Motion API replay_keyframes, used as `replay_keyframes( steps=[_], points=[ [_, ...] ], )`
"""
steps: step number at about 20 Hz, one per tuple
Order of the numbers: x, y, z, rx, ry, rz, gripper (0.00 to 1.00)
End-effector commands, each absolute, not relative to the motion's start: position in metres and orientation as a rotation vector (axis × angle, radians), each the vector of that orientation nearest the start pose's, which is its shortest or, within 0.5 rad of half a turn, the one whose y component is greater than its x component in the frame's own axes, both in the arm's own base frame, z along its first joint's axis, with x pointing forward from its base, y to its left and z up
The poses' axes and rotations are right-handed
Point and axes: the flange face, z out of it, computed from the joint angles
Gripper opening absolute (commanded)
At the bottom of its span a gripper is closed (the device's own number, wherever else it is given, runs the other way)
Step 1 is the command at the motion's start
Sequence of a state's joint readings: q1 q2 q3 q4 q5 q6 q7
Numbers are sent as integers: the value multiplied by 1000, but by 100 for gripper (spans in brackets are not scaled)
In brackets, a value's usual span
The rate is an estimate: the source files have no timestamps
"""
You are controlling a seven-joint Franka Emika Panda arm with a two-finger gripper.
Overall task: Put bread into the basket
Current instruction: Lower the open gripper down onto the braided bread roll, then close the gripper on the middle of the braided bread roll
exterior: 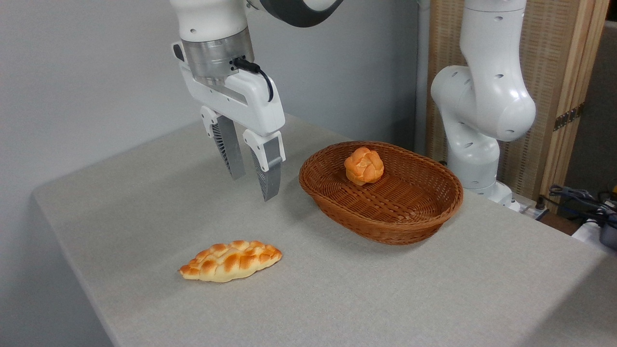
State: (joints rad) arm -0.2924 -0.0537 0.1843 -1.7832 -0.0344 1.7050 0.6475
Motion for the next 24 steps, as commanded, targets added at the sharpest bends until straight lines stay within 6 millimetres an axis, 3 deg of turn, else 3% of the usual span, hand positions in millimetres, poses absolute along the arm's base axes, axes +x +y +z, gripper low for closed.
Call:
replay_keyframes(
  steps=[1, 5, 8, 12, 16, 24],
  points=[
    [540, -61, 564, -2957, 1164, 11, 100],
    [548, -60, 549, -2940, 1154, -91, 100],
    [550, -71, 530, -2910, 1195, -144, 100],
    [554, -82, 479, -2772, 1447, -162, 100],
    [561, -83, 444, -2668, 1629, -104, 100],
    [573, -85, 416, -2654, 1631, -93, 100]
  ],
)
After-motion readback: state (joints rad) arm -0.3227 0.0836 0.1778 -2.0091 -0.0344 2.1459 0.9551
